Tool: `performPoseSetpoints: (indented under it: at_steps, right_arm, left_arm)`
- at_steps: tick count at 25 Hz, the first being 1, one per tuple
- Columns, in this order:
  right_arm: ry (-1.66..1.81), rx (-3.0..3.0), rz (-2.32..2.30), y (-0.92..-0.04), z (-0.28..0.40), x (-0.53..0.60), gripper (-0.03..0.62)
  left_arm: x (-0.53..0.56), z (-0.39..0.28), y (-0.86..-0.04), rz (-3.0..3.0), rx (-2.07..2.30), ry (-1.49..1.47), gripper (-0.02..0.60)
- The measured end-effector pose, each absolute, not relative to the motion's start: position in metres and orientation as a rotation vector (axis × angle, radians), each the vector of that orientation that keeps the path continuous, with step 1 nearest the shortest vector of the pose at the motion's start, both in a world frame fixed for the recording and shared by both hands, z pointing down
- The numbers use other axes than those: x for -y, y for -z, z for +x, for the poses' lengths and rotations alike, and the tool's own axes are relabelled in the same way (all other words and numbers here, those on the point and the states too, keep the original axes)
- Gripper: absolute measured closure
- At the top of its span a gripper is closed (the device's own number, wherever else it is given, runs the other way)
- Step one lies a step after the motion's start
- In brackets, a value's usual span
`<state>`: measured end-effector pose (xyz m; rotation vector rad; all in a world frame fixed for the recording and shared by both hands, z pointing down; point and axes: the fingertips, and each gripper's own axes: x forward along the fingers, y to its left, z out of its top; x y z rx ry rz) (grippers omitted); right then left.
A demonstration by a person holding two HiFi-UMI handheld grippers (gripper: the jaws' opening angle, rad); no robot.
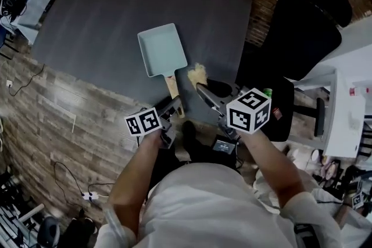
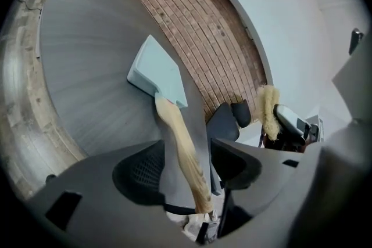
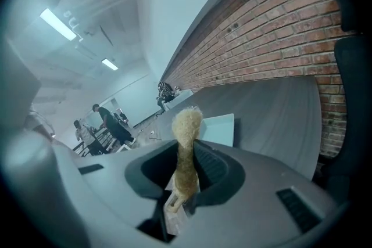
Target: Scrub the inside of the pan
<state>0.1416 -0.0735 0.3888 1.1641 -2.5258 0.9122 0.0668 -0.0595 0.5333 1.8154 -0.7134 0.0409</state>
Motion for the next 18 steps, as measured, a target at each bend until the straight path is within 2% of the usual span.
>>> performPoseSetpoints:
  at_steps: [5, 7, 8, 18]
  right_arm:
    - [-0.900, 2.484, 1.194, -0.398, 0.132, 0.085, 0.508]
    - [-0.893, 2.473, 1.187, -0.402, 0.126, 0.090, 0.508]
    - [-0.890, 2.468, 1.179, -0.404, 0.123, 0.093, 0.508]
    - [-0.831, 2.423, 1.073, -0.427, 0.100, 0.117, 0.508]
  left_arm:
    - [0.069, 0.080, -0.542, 1.818, 0.633, -0.065, 0.348]
    - [0.074, 0.082, -0.542, 1.815, 0.615, -0.052, 0.421]
    - [0.075, 0.082, -0.543, 1.808, 0.607, -0.041, 0.434]
    - [0.065, 0.079, -0.542, 1.685, 0.615, 0.079, 0.476]
